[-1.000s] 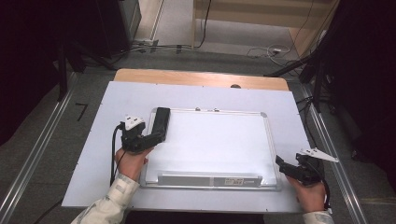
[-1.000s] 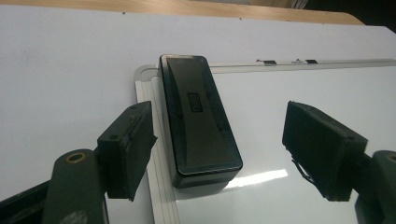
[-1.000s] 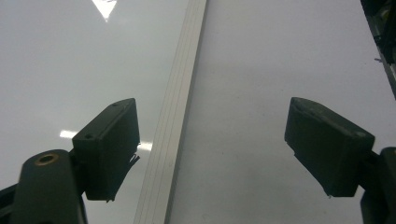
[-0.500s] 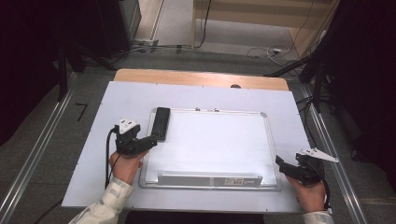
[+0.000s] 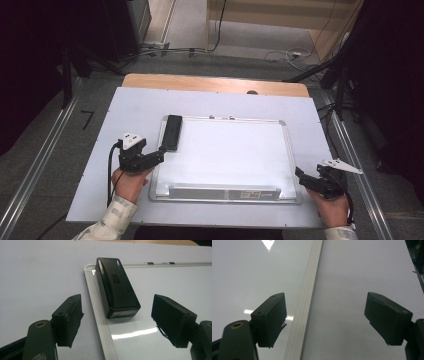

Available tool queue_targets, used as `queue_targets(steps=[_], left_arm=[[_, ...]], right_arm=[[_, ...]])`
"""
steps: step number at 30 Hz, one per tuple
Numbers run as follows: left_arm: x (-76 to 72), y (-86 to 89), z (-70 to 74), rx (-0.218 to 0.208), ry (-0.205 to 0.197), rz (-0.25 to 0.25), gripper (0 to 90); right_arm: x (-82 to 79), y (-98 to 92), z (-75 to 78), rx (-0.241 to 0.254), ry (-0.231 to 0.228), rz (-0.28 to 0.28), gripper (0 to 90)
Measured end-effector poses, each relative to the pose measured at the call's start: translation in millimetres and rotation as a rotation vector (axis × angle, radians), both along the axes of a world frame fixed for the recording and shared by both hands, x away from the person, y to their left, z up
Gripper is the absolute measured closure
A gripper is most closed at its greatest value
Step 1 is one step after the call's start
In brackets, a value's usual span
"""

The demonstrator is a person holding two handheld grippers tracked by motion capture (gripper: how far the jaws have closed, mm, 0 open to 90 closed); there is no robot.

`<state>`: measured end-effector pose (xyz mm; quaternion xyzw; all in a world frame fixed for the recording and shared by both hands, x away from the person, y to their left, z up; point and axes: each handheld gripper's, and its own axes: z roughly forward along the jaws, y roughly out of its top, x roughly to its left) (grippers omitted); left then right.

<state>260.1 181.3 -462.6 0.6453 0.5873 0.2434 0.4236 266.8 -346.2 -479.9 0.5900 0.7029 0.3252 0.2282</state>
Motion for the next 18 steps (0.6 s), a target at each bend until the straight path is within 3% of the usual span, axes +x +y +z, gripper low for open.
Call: queue_targets(steps=[18], left_arm=[[-11.5, 21.9, -0.9, 0.0, 0.0, 0.044, 25.0]], right_arm=[[0.1, 0.4, -0.2, -0.004, -0.001, 0.004, 16.6]])
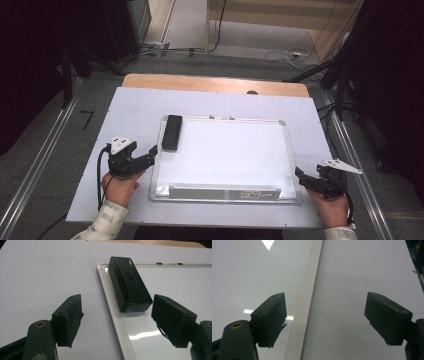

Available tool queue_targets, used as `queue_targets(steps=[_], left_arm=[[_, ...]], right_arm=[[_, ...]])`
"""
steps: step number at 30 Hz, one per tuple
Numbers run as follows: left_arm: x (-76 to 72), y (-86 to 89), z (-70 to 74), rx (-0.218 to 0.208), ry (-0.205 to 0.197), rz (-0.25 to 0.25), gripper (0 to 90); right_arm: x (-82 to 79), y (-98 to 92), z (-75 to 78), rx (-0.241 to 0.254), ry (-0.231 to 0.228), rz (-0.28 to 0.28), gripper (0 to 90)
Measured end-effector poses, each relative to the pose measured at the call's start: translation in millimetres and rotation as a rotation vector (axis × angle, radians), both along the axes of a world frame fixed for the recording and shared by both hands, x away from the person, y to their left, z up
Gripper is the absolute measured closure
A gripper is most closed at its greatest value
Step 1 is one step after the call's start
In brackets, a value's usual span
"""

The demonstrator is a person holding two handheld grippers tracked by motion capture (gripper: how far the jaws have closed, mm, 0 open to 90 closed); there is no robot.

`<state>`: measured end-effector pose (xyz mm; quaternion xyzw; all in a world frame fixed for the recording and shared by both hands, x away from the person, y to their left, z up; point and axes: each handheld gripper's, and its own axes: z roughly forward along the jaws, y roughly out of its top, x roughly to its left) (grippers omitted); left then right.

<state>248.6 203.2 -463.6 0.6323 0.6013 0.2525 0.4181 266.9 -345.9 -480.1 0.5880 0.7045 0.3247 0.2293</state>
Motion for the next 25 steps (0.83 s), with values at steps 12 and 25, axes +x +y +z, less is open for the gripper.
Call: queue_targets(steps=[12, 25], left_arm=[[-5.7, 17.4, -4.1, -0.004, 0.015, 0.04, 25.0], [-14.0, 39.6, -10.9, -0.001, 0.035, 0.089, 25.0]], right_arm=[[-0.3, -0.1, 0.2, 0.0, 0.0, 0.0, 16.6], [0.1, 0.0, 0.0, -0.001, 0.0, -0.002, 16.6]])
